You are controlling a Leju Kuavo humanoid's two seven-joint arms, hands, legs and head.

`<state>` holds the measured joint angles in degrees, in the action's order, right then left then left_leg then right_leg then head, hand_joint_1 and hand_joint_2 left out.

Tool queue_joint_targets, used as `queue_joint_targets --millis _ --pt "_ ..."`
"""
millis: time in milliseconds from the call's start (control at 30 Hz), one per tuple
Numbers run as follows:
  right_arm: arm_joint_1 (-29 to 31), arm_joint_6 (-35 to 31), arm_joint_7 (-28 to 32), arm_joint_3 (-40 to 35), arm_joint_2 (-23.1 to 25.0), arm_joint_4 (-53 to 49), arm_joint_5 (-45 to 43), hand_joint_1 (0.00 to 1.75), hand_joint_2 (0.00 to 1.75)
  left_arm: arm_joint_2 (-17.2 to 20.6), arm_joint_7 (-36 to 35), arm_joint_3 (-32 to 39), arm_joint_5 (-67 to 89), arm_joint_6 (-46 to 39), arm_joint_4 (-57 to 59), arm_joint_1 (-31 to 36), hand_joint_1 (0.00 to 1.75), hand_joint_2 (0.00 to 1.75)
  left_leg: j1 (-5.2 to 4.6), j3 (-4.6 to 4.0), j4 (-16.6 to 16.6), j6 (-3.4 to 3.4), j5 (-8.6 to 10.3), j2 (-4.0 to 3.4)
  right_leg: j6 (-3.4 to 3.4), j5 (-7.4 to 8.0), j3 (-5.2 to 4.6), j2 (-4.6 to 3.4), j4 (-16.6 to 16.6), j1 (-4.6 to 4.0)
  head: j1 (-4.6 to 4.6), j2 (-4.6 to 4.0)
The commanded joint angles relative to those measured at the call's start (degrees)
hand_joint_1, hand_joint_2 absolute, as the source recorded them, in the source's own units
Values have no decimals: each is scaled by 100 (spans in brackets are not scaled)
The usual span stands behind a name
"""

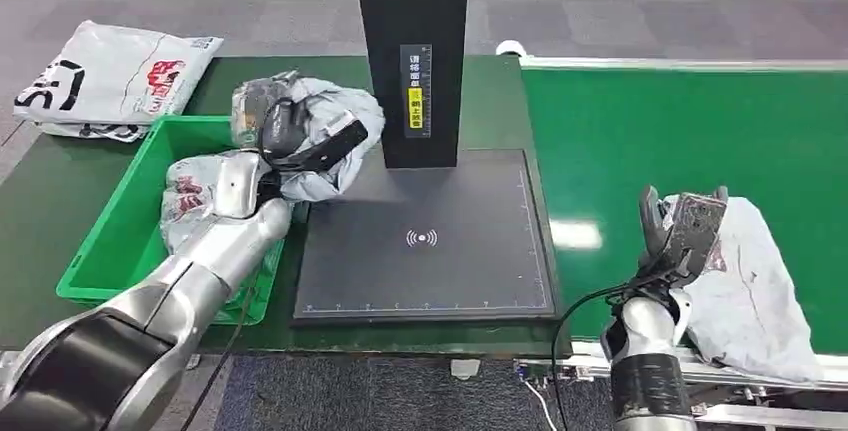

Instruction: Moved the parcel from conveyor to table for the left to box.

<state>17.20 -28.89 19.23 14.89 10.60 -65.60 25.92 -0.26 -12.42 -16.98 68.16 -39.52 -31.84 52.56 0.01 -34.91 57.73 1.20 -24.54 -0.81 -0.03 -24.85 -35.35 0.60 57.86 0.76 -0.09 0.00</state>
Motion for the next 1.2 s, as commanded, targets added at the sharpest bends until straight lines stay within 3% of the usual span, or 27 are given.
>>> queue_joint_targets --millis 33,200,400,500,567,667,733,800,867,967,1000,1200 --pt "-186 209 -49 575 283 -571 126 0 175 237 -300 1580 1082 17 506 44 175 175 12 9 -2 4 -6 -7 -9 -3 4 -15 -2 -8 0 0" --pt "-392 147 165 208 -3 -302 -157 0 175 339 -238 1991 1429 -30 333 -126 175 175 21 6 -6 5 -1 29 -11 -10 17 19 -14 -33 0 0" --pt "-392 147 165 208 -3 -302 -157 0 175 339 -238 1991 1429 -30 333 -126 175 175 22 1 -2 3 -5 16 -10 -7 14 4 -11 -25 0 0" --pt "-417 115 196 -81 -130 -237 -389 0 175 385 -267 2057 1606 79 470 -172 175 175 22 2 -6 5 -2 19 -12 -6 13 9 -13 -23 0 0" --pt "-392 94 149 -163 -134 -216 -398 0 175 404 -373 2078 1748 578 638 -174 175 175 18 4 -9 5 -1 13 -14 -5 10 2 -12 -20 0 0" --pt "-299 131 25 -179 -120 -211 -345 0 175 442 -1042 1790 2184 1830 1029 -101 175 175 18 -9 -1 6 0 17 -12 -5 1 9 -6 -22 0 0" --pt "-291 130 21 -183 -116 -210 -338 0 175 443 -1047 1784 2184 1812 1028 -121 175 175 17 -5 -2 5 -1 15 -12 -5 4 6 -7 -23 0 0" --pt "-269 201 -31 -203 -113 -184 -256 0 175 591 -1639 1223 2184 2469 1223 -57 175 175 17 9 -10 4 -2 13 -11 -4 18 -2 -16 -24 0 0" --pt "-309 228 -100 -206 -82 -257 -199 0 175 739 -2021 1054 2184 2140 1152 -82 175 175 19 2 -7 5 -2 7 -12 -2 10 -5 -14 -28 0 0" --pt "-356 271 -188 -157 -31 -378 -148 0 175 819 -2052 1142 2184 2309 1219 -15 175 175 18 -9 -1 6 -1 10 -13 -4 -1 4 -5 -29 0 0" --pt "-349 320 -268 -78 32 -467 -72 0 175 788 -2016 1279 2182 2258 1217 17 2 175 20 0 -3 6 -4 7 -14 -5 7 -1 -9 -31 0 0" --pt "-475 429 -486 47 92 -797 134 0 175 622 -1712 1578 1978 1915 1187 161 0 175 22 -11 4 6 0 32 -12 -9 3 22 -5 -34 0 0"
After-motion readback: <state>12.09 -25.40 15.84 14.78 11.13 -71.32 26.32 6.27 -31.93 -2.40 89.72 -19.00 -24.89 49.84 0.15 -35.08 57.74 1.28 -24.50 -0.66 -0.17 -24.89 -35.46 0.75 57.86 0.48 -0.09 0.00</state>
